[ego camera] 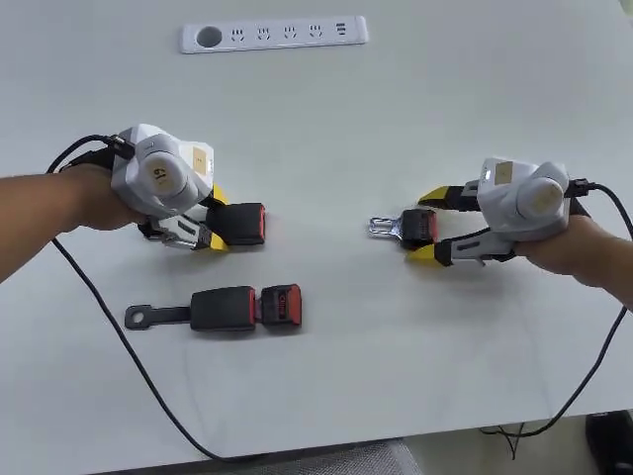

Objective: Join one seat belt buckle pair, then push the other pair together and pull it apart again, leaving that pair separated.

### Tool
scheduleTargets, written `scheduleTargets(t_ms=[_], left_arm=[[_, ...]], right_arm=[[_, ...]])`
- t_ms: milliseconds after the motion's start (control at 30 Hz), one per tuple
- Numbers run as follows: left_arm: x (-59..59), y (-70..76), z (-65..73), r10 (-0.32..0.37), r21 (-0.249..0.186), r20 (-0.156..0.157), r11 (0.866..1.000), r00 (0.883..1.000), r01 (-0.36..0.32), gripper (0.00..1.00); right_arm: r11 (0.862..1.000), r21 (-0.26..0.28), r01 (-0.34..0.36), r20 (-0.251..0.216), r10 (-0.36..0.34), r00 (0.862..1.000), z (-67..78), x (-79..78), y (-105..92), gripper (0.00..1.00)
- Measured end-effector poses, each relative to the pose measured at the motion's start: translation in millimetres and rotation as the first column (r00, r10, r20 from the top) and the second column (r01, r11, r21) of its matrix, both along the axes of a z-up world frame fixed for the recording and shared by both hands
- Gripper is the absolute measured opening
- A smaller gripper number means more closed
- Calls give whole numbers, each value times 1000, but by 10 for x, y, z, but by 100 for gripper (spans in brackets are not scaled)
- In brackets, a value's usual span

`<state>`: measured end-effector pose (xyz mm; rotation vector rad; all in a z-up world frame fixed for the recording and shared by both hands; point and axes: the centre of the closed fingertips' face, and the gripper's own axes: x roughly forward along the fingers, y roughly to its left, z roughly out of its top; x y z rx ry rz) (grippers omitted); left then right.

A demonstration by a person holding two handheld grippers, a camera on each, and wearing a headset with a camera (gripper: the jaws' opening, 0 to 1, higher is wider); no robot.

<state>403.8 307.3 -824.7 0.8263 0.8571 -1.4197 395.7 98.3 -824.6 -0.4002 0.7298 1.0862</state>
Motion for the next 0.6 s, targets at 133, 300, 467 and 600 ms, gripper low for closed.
scheduleTargets(t_ms=[133,300,467,600], left_arm=[[-15,-57,66,60,-40,7,997,998,-60,60],[110,-68,231,267,-132,28,956,963,-262,72],[115,10,436,481,-243,-13,849,877,-469,82],[50,157,589,598,-320,-32,753,801,-575,90]], right_arm=[[996,26,83,43,-84,996,88,72,9,70],[975,58,213,109,-218,970,215,141,-38,79],[927,113,358,113,-370,922,319,148,-22,83],[909,137,393,150,-411,899,440,43,54,89]])
